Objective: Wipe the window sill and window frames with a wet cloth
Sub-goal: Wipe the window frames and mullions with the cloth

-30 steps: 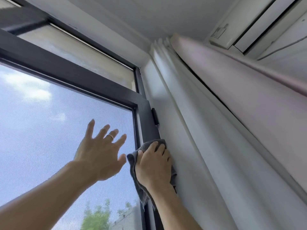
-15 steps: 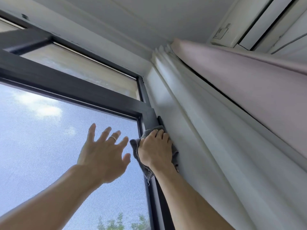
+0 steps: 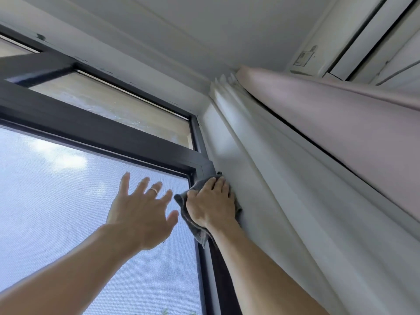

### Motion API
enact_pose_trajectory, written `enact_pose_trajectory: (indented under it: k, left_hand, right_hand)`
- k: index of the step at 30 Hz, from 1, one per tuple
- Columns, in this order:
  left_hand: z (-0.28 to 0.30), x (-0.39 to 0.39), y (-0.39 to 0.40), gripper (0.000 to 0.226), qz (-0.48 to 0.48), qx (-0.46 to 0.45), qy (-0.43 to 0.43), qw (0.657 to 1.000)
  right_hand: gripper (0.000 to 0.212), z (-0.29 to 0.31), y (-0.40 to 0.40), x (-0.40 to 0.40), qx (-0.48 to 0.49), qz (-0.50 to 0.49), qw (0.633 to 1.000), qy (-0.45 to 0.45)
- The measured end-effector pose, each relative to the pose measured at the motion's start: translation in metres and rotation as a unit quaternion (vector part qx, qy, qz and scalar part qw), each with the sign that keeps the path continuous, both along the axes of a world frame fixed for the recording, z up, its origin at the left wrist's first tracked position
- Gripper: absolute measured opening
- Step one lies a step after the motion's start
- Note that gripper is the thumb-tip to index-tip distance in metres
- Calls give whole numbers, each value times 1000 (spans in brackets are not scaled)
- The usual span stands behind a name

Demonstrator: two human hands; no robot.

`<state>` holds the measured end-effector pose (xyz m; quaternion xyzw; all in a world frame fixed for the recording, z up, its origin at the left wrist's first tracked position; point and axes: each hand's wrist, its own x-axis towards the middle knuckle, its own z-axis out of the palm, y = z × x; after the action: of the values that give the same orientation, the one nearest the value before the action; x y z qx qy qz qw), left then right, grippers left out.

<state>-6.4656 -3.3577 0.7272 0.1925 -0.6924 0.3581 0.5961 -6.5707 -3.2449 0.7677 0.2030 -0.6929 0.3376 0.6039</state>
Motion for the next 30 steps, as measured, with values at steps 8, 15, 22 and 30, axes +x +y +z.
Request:
enact_pose_trajectory:
  k: [8, 15, 22, 30]
  left_hand:
    - [4, -7, -5, 69, -14, -1, -4, 1000]
    - [11, -3, -7, 67, -10, -19, 3, 1000]
    - [9, 13, -14, 68, 12, -20, 30, 999]
    - [18, 40, -41, 70, 35, 16, 30, 999]
  right_hand:
    - [60, 18, -4, 21, -26, -121, 991, 54]
    - [72, 43, 3, 7, 25, -13, 999, 17]
    - [70, 32, -6, -5, 1, -23, 999, 33]
    - [65, 72, -18, 17, 58, 3, 996, 74]
